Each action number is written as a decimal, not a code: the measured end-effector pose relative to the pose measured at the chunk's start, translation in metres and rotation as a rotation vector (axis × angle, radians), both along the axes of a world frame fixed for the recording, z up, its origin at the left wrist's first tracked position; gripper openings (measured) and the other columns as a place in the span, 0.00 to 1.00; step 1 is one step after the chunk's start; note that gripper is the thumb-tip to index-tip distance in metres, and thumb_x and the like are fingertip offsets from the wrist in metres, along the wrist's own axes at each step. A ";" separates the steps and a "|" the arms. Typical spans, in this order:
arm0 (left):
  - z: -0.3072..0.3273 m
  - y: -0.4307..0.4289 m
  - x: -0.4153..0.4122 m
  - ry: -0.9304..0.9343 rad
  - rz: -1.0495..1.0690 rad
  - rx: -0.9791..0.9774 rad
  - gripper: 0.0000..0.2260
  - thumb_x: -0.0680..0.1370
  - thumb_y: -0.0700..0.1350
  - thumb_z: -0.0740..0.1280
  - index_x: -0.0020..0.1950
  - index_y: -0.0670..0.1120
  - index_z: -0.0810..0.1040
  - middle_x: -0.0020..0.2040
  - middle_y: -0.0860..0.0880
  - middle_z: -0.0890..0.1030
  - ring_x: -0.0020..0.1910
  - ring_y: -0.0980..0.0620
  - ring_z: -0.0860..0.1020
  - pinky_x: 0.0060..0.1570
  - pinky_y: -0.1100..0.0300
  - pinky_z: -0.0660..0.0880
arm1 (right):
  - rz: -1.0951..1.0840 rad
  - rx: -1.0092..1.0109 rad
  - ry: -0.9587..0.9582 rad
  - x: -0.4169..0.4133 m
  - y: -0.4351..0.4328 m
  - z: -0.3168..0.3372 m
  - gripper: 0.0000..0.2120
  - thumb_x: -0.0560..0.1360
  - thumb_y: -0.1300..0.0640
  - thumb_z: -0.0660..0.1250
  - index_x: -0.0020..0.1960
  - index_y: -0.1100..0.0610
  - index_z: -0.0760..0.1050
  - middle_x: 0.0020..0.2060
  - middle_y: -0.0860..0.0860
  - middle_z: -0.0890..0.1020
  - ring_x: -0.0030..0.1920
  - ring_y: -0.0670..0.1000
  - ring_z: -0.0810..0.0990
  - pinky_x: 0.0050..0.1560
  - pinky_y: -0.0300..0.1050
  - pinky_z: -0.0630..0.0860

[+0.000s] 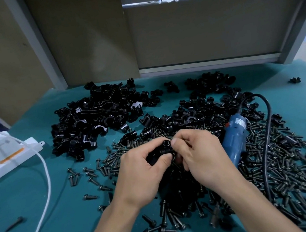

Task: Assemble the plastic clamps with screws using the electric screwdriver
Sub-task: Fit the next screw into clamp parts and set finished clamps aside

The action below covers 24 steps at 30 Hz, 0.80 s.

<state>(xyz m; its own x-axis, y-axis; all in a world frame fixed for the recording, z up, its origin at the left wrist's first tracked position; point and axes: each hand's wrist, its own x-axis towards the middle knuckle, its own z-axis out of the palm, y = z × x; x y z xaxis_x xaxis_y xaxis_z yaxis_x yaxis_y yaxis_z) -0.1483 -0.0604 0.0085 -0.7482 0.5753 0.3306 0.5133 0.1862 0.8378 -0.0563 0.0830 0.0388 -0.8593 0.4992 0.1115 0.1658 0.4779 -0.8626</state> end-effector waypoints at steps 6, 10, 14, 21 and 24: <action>0.004 0.001 -0.002 -0.006 0.029 0.001 0.20 0.75 0.51 0.76 0.52 0.78 0.78 0.50 0.70 0.84 0.40 0.56 0.85 0.43 0.65 0.81 | 0.080 -0.045 -0.017 0.002 0.004 0.007 0.10 0.82 0.54 0.67 0.42 0.48 0.79 0.28 0.50 0.83 0.26 0.44 0.77 0.30 0.37 0.73; 0.002 0.001 -0.001 -0.074 0.052 0.022 0.17 0.70 0.59 0.73 0.58 0.71 0.82 0.51 0.66 0.86 0.44 0.62 0.85 0.49 0.64 0.82 | 0.041 0.063 -0.028 0.001 0.000 0.002 0.17 0.83 0.50 0.64 0.36 0.50 0.76 0.25 0.49 0.78 0.23 0.42 0.70 0.24 0.39 0.67; 0.006 0.002 0.004 -0.057 -0.020 0.051 0.14 0.69 0.55 0.69 0.48 0.76 0.81 0.34 0.58 0.85 0.23 0.55 0.74 0.22 0.56 0.74 | 0.031 0.081 -0.066 0.000 -0.003 -0.002 0.21 0.84 0.46 0.60 0.33 0.48 0.73 0.21 0.46 0.71 0.23 0.44 0.66 0.24 0.39 0.64; 0.001 0.002 0.001 -0.116 0.030 0.094 0.17 0.65 0.57 0.71 0.53 0.65 0.87 0.41 0.64 0.86 0.33 0.64 0.82 0.33 0.71 0.75 | 0.086 -0.119 0.023 0.001 0.004 0.006 0.09 0.79 0.61 0.69 0.43 0.49 0.80 0.29 0.51 0.82 0.30 0.50 0.81 0.37 0.52 0.79; 0.004 0.003 0.003 -0.109 0.018 0.111 0.13 0.66 0.56 0.70 0.47 0.73 0.84 0.38 0.63 0.86 0.29 0.66 0.79 0.30 0.74 0.73 | 0.068 -0.081 0.031 0.000 0.003 0.002 0.10 0.79 0.61 0.69 0.42 0.50 0.80 0.28 0.51 0.81 0.28 0.46 0.77 0.32 0.47 0.76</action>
